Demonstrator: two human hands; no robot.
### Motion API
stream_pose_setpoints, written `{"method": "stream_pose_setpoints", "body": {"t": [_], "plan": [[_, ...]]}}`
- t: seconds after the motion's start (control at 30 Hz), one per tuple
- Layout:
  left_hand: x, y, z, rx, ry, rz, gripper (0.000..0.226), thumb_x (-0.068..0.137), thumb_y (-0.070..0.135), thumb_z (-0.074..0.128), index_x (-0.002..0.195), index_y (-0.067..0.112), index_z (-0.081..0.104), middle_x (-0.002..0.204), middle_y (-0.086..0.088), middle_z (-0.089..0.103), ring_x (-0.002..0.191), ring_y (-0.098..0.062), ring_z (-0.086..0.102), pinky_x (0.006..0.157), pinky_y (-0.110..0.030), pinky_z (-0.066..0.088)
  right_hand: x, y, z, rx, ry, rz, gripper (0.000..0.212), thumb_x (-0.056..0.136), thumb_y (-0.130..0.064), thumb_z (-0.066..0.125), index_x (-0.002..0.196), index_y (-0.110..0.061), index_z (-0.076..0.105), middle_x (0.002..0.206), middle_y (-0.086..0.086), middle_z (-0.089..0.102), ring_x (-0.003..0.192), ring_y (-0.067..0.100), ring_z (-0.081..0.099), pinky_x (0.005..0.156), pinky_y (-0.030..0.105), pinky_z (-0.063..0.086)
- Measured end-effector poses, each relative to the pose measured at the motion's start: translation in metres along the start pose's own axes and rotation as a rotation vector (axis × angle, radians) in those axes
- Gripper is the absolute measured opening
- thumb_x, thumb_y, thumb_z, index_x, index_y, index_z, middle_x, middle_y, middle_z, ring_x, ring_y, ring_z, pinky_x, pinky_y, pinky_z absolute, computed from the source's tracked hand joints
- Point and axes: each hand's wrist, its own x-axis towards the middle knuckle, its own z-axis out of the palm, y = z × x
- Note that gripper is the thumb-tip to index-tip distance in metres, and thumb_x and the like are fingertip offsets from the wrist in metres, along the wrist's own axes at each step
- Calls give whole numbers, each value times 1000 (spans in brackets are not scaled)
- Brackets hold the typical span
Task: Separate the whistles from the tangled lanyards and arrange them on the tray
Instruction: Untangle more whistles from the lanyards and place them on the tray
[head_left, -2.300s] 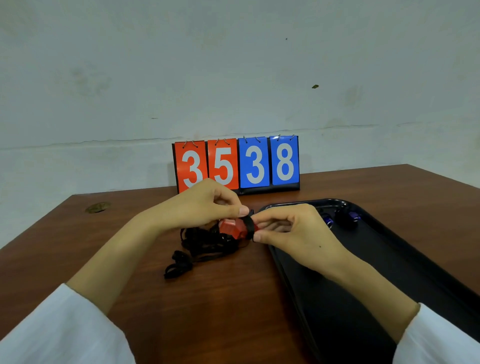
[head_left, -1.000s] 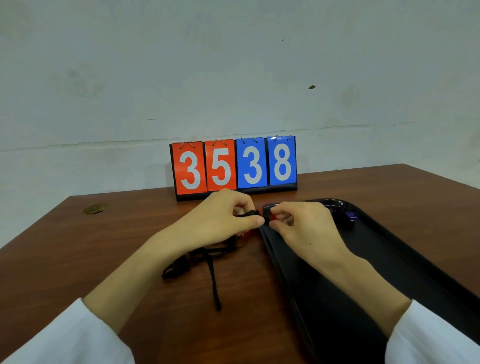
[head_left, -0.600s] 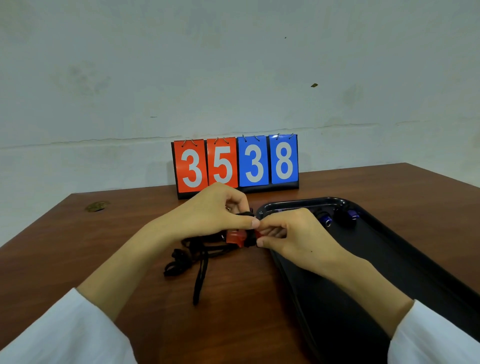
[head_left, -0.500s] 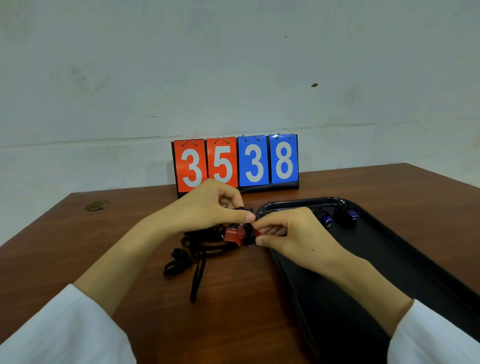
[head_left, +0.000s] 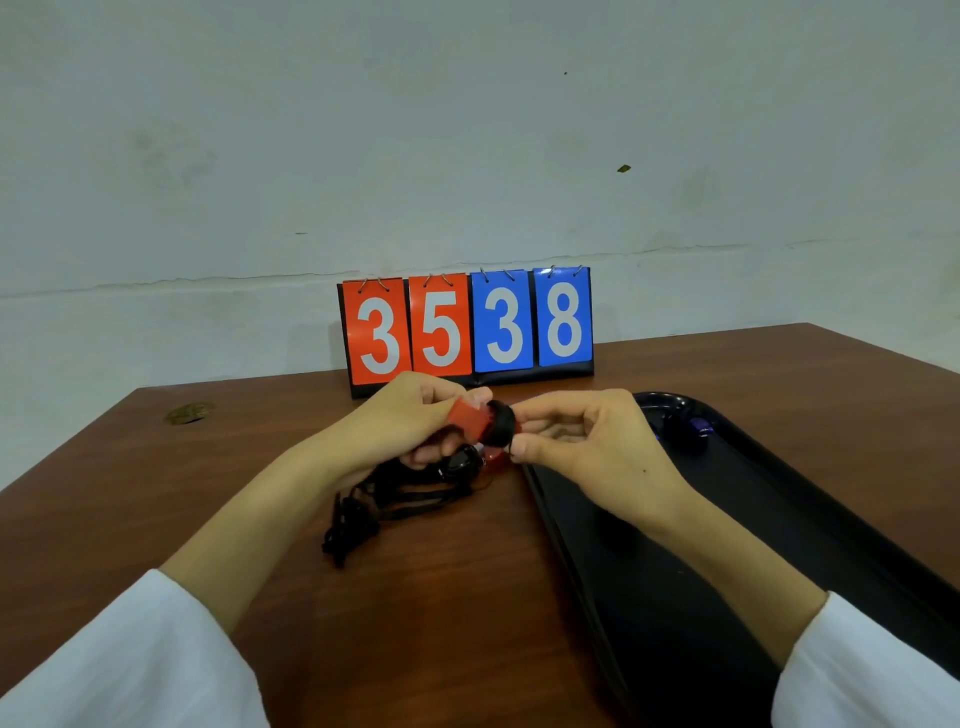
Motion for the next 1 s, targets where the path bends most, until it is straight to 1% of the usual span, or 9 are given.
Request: {"method": "stream_pose_setpoints", "body": {"t": [0.17, 0.3, 0.37, 0.47, 0.6, 0.7, 0.77, 0.87, 1.0], "plan": [[1, -5, 10, -48, -39, -39, 37, 96, 34, 45, 76, 9, 63, 51, -2, 49, 37, -8, 32, 38, -19, 23, 4, 1, -5, 126, 191, 25, 23, 77, -8, 71, 96, -21, 69, 85, -2, 73, 79, 11, 70, 76, 23, 57], [4, -4, 19, -24, -41, -70, 31, 98, 31, 42, 90, 5, 58, 51, -2, 51, 37, -10, 31, 38, -22, 23, 6, 6, -5, 119, 324, 75, 26, 77, -9, 72, 85, -33, 64, 78, -11, 71, 77, 9, 70, 75, 22, 57], [6, -5, 23, 58, -37, -75, 26, 99, 30, 40, 97, 7, 49, 49, -1, 55, 33, -11, 32, 36, -20, 25, 7, 8, -7, 80, 377, 117, 21, 78, -12, 71, 94, -25, 67, 82, -9, 70, 80, 8, 69, 76, 22, 56], [6, -5, 28, 142, -61, -55, 23, 100, 30, 36, 101, 9, 46, 50, -1, 57, 31, -8, 33, 34, -17, 29, 9, 13, -9, -55, 425, 176, 29, 80, -14, 70, 109, -15, 66, 86, -8, 66, 83, 6, 66, 81, 24, 54], [3, 0, 27, 288, -78, 23, 22, 97, 34, 41, 92, 15, 50, 51, 1, 57, 35, -5, 40, 42, -14, 35, 9, 19, -8, -214, 421, 168, 30, 81, -18, 69, 110, -15, 66, 87, -9, 66, 79, 0, 63, 81, 20, 52], [-1, 0, 28, 437, -139, 96, 15, 94, 36, 49, 89, 22, 50, 57, 2, 62, 49, -7, 51, 58, -26, 47, 8, 21, -7, -314, 410, 132, 26, 81, -19, 69, 107, -16, 68, 82, -11, 65, 75, -3, 61, 77, 15, 51], [-3, 2, 29, 499, -134, 140, 14, 93, 36, 50, 89, 23, 51, 61, 2, 64, 53, -5, 55, 65, -29, 50, 6, 22, -5, -393, 382, 100, 25, 82, -20, 68, 107, -16, 68, 85, -8, 67, 75, 0, 60, 76, 15, 50], [-4, 8, 26, 559, -74, 186, 15, 92, 37, 52, 86, 24, 54, 65, 2, 65, 56, -2, 57, 64, -21, 48, 5, 23, -3, -476, 325, 63, 26, 82, -21, 68, 108, -16, 68, 91, -5, 69, 77, 1, 58, 78, 16, 48], [-4, 14, 16, 558, -7, 187, 18, 88, 39, 58, 83, 22, 62, 72, 4, 67, 66, -5, 61, 66, -21, 49, 5, 21, 0, -560, 177, 6, 29, 83, -21, 67, 112, -18, 67, 96, -4, 70, 80, 2, 57, 83, 18, 49]]}}
